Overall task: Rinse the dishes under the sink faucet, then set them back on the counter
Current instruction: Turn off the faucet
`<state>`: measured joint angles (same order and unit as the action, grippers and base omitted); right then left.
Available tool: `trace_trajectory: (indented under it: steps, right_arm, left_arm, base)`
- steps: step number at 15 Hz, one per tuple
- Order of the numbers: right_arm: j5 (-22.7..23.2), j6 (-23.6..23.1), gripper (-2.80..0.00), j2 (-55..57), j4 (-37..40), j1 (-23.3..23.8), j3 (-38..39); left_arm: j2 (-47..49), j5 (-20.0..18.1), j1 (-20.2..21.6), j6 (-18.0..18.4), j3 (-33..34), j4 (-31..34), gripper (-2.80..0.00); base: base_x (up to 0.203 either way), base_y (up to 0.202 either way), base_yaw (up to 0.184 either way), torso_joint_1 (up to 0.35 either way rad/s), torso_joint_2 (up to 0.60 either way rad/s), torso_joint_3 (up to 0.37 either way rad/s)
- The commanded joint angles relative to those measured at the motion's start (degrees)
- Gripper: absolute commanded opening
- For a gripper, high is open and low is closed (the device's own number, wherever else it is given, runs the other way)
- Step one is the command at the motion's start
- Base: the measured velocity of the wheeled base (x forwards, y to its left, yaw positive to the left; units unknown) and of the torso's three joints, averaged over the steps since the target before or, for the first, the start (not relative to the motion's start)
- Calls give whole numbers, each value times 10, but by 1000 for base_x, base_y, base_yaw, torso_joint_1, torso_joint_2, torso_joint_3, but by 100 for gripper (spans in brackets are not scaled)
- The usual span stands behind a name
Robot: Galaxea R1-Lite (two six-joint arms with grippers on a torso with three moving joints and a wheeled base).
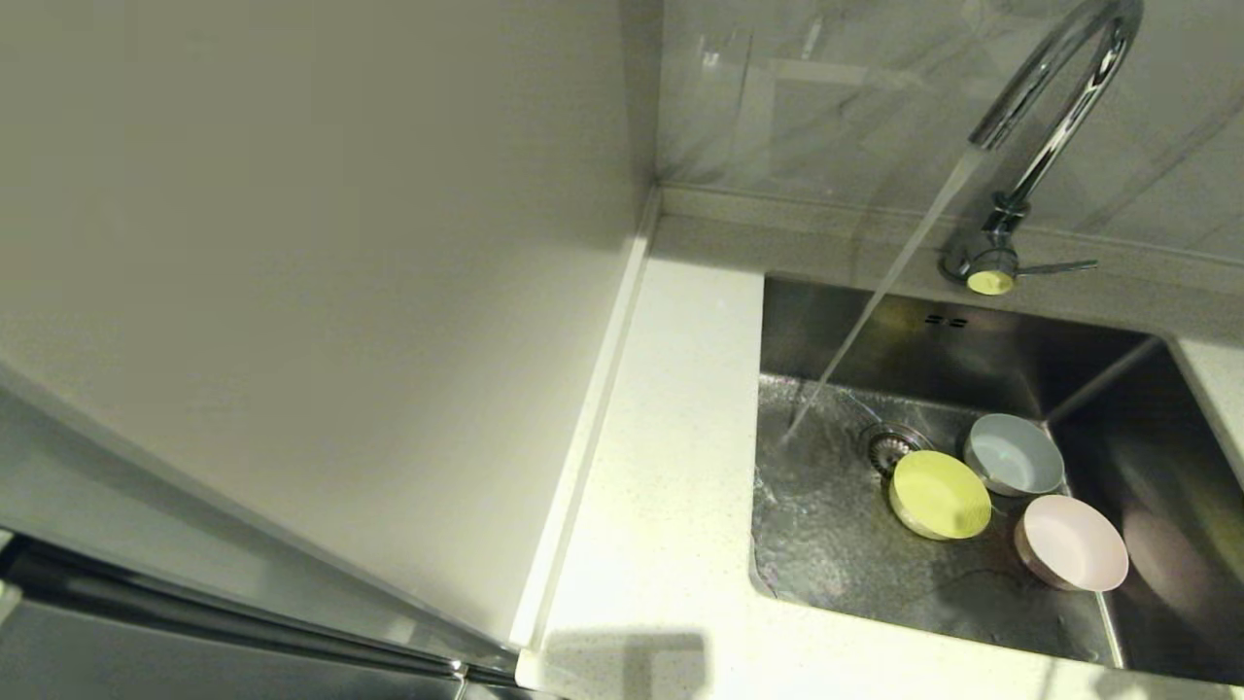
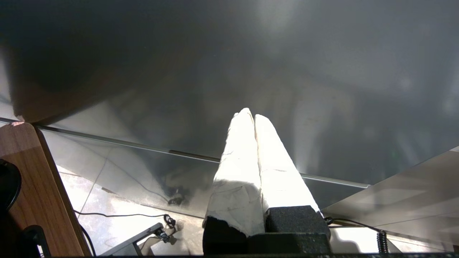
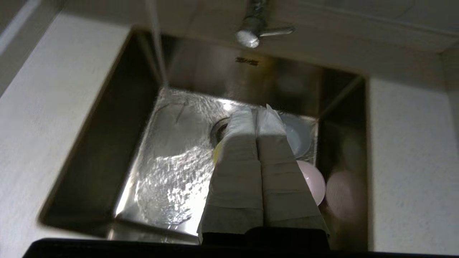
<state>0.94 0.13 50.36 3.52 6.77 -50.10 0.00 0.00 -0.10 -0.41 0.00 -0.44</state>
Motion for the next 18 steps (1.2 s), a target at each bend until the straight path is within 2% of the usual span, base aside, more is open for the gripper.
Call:
trace_trajectory:
  steps: [1,3,5,10,11,14,16,18]
  right_arm:
    - [-21,-18,-280,120,35,27,-70]
    - [-77,-72,-280,160,46,36,-85]
    - [-114,-97,-280,191,48,38,-101]
    - [-125,-112,-280,271,73,39,-147]
    - [-125,-99,-280,293,110,39,-175]
    - [-117,1,-280,365,244,67,-263]
    - [-73,26,-280,411,304,117,-292]
    - [0,33,-280,464,379,156,-335]
  left_arm:
    - [0,0,0,0,2,0,-280]
    - [0,0,0,0,2,0,-280]
    - [0,0,0,0,2,0,-280]
    - [0,0,0,0,2,0,-280]
    - [0,0,0,0,2,0,-280]
    - [0,0,0,0,2,0,-280]
    - [0,0,0,0,2,0,-280]
    - [0,0,0,0,2,0,-280]
  base:
    - [0,0,0,0,0,0]
    - [0,0,0,0,0,0]
    - [0,0,0,0,0,0]
    - [0,0,0,0,0,0]
    - [0,0,0,0,0,0]
    - [0,0,0,0,0,0]
    - [0,0,0,0,0,0]
    - [0,0,0,0,0,0]
